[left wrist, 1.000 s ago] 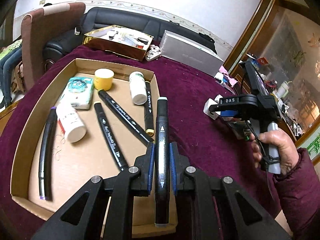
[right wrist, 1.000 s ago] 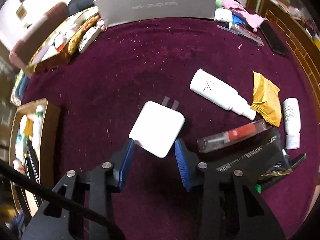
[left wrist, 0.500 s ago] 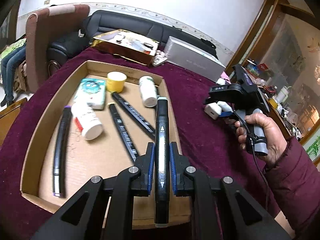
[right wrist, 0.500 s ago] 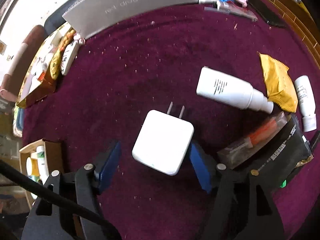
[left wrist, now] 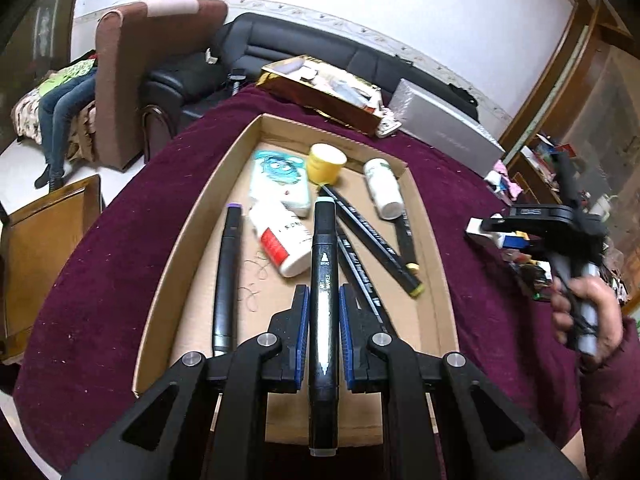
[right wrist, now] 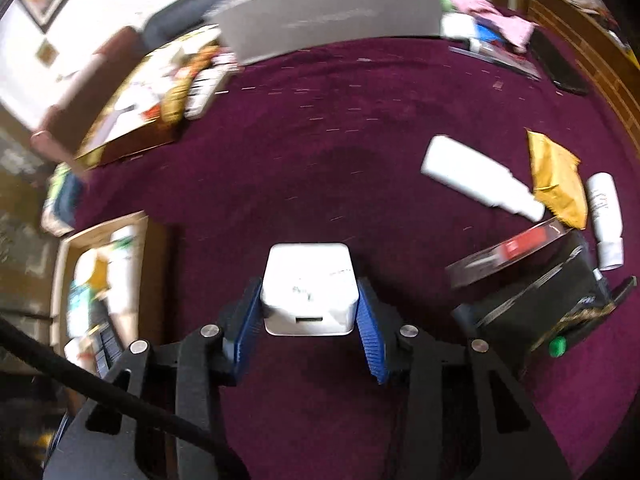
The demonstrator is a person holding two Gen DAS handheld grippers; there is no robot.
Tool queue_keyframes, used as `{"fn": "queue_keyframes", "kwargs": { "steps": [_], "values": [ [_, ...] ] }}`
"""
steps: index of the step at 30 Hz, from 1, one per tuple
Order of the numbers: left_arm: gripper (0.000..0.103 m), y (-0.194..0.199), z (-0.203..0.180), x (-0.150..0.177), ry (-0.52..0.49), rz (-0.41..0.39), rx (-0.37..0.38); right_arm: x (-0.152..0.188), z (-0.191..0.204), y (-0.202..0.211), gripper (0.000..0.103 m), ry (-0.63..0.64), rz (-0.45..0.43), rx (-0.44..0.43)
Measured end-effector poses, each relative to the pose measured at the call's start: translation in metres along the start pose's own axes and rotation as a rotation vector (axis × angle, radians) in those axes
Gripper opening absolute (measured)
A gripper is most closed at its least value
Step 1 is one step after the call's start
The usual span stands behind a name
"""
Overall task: Organize objects
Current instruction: 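Carry the marker toward the tray with the left gripper while the right gripper grasps the white charger, then lower the marker and white charger into the tray and open both grippers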
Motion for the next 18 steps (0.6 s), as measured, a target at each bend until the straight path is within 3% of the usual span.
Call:
{"fn": "queue_keyframes", "kwargs": {
  "steps": [7, 9, 12, 18],
  "values": [
    [0.012, -0.022, -0.008, 0.000, -0.012, 0.063, -0.023, 0.032, 0.091, 0.005, 0.044, 0.180, 0.044, -0.177],
    [0.012, -0.030, -0.010, 0.000, -0.018, 0.078, -0.040, 0.039, 0.109, 0.004, 0.044, 0.225, 0.043, -0.188],
    [0.012, -0.037, -0.009, -0.001, -0.015, 0.096, -0.059, 0.040, 0.124, 0.005, 0.044, 0.297, 0.009, -0.124],
    [0.012, -0.055, -0.001, -0.002, 0.020, 0.139, -0.076, 0.028, 0.116, 0.004, 0.044, 0.262, 0.005, -0.147]
  ]
}}
Point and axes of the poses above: each gripper's, at about its wrist camera, not at the fingertips, and y roughly against the way its jaws point, z to its left, x to its underside, the point moved 7 cm from there along -y, roughly the way its jaws point, and after that the axes turned 7 degrees about -x, right-handed, at the moved point
